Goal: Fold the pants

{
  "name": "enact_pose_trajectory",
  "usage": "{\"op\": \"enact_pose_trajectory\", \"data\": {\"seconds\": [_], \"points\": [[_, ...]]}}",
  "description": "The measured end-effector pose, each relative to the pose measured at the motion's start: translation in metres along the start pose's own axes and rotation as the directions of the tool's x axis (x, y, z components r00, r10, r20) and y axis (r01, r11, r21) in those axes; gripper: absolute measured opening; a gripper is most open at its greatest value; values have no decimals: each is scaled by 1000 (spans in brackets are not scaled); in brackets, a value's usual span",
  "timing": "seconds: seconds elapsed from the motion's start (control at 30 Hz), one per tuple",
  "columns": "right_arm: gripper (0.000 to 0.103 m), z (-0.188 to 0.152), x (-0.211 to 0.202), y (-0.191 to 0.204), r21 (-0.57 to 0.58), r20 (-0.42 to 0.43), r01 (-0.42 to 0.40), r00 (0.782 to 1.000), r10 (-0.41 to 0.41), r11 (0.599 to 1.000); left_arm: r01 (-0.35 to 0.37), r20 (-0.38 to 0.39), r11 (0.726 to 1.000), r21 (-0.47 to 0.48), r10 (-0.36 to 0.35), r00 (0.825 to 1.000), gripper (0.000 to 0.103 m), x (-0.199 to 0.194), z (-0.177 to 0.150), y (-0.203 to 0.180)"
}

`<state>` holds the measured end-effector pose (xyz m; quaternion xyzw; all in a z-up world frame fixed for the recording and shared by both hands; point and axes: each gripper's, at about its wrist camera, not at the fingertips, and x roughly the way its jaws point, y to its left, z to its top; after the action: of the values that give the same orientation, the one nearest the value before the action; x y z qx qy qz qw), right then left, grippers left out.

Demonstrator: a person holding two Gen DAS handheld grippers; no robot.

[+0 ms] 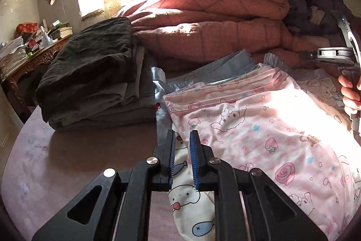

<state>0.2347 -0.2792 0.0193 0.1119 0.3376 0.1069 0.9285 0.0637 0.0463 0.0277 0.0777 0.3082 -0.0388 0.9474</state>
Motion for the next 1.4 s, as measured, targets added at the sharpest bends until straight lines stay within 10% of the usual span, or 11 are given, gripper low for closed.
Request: {"op": "enact_pose_trajectory", "data": {"seconds": [0.27,0.53,0.9,1.4], "points": [[24,-29,-134,39,-82,219,-56,973,73,995,39,239,999,6,-39,970,18,-82,-1,-9],[24,-102,-205,84,-138,333,8,942,38,990,93,243,993,74,-108,964,24,-108,-40,-48],[24,-200,-174,109,-135,133,-54,988,72,989,160,18,986,55,-161,987,25,-77,-97,-68],[24,-255,-166,91,-113,86,48,996,-38,992,78,50,996,43,-80,996,29,-83,-126,-57]]}}
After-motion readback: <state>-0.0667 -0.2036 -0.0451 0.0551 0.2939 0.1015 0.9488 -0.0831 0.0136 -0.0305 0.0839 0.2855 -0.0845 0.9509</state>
